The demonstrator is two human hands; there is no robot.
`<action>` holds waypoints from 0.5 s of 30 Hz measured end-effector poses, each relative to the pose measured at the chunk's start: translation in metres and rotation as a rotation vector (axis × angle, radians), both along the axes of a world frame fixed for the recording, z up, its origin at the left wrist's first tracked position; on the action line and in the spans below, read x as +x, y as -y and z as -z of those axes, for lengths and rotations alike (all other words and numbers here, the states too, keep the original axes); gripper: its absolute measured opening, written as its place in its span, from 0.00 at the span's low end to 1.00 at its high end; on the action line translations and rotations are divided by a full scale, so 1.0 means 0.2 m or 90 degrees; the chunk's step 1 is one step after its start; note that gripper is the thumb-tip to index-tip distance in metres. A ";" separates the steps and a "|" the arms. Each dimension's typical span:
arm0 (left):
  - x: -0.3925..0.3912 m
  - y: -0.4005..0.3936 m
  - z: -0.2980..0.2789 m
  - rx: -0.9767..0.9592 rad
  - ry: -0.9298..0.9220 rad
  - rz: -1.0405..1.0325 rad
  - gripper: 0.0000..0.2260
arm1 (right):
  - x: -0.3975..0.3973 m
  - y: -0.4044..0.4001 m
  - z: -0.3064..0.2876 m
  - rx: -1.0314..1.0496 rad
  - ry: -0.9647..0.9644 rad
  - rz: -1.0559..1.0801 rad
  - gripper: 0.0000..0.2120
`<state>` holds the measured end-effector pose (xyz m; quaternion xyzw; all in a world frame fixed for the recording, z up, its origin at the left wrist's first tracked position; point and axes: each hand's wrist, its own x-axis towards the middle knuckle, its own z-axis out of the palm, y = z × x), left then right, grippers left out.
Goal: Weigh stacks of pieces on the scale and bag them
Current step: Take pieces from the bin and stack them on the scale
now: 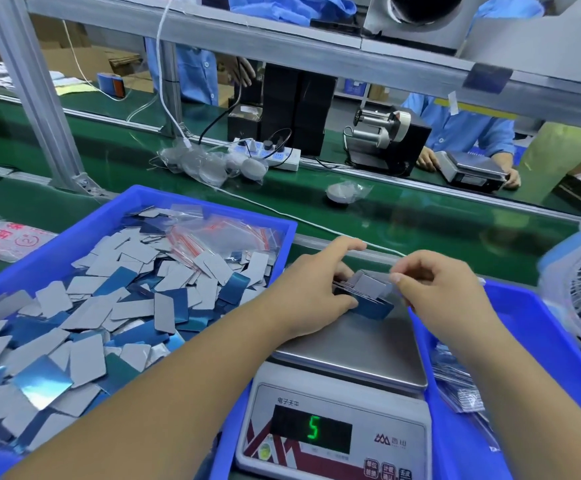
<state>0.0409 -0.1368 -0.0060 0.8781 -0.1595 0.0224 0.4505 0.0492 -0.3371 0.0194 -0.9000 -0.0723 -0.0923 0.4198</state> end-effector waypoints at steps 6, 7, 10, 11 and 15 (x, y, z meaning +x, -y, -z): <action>0.01 0.00 0.00 0.006 0.024 -0.032 0.23 | -0.01 -0.01 0.00 -0.035 -0.070 -0.098 0.18; 0.02 0.00 0.00 0.011 0.036 -0.032 0.20 | -0.01 -0.01 0.00 -0.036 -0.084 -0.101 0.18; 0.02 0.00 0.00 0.059 0.079 -0.024 0.13 | -0.02 -0.01 0.00 -0.008 -0.131 -0.107 0.22; 0.02 0.00 0.00 0.071 0.084 -0.019 0.13 | -0.02 -0.02 0.00 -0.001 -0.144 -0.111 0.24; 0.01 0.00 0.01 0.106 0.080 0.003 0.20 | -0.04 -0.03 -0.01 0.039 -0.179 -0.137 0.16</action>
